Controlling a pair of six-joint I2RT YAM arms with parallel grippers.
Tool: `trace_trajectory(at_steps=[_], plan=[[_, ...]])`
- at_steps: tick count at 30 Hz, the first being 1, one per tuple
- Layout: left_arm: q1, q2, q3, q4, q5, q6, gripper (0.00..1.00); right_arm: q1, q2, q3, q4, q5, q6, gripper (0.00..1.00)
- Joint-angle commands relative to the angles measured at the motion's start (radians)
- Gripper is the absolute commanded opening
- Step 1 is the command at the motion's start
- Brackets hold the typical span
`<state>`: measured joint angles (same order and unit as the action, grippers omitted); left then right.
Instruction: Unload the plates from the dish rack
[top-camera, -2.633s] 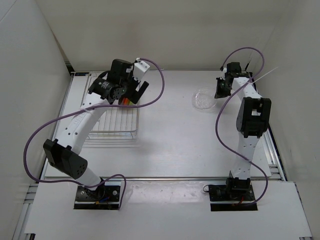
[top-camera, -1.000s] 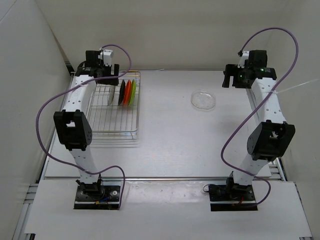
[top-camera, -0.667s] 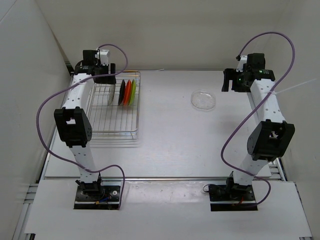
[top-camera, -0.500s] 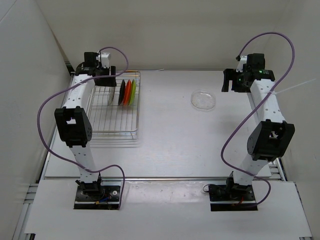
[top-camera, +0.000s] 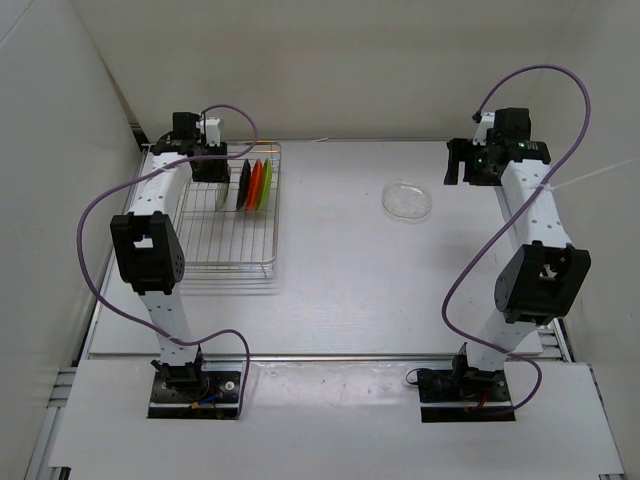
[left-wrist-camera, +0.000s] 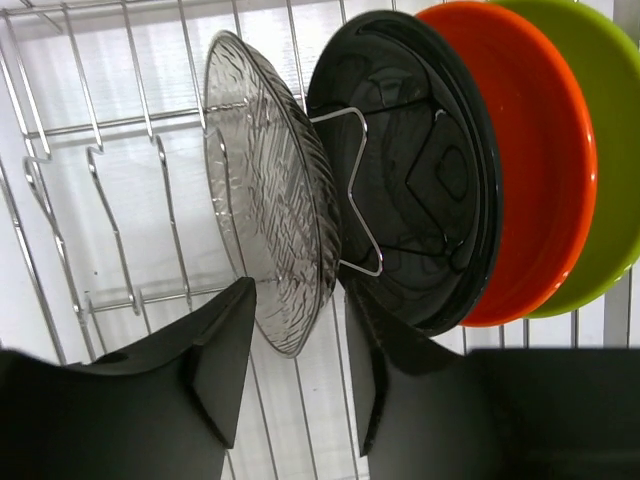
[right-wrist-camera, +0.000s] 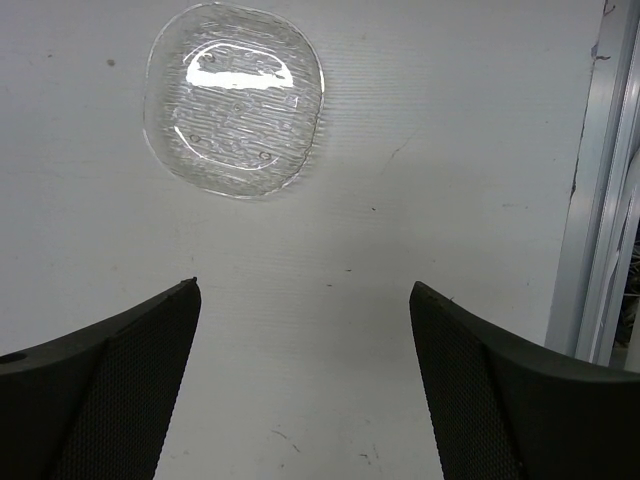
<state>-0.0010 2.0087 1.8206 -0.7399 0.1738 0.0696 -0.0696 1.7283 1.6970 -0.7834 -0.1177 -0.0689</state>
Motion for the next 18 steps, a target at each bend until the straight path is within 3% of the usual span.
trace_trajectory(at_steps=[1,10,18], plan=[[-0.016,-0.013,-0.021,-0.001,-0.002,-0.002,0.51,0.001,-0.05,-0.007,0.029,0.004,-0.005,0.88],[-0.016,-0.013,0.002,-0.01,-0.002,-0.011,0.22,0.001,-0.05,-0.017,0.038,-0.005,-0.005,0.88],[-0.016,-0.022,0.011,-0.01,-0.011,-0.03,0.11,0.001,-0.041,-0.017,0.038,-0.025,0.004,0.87]])
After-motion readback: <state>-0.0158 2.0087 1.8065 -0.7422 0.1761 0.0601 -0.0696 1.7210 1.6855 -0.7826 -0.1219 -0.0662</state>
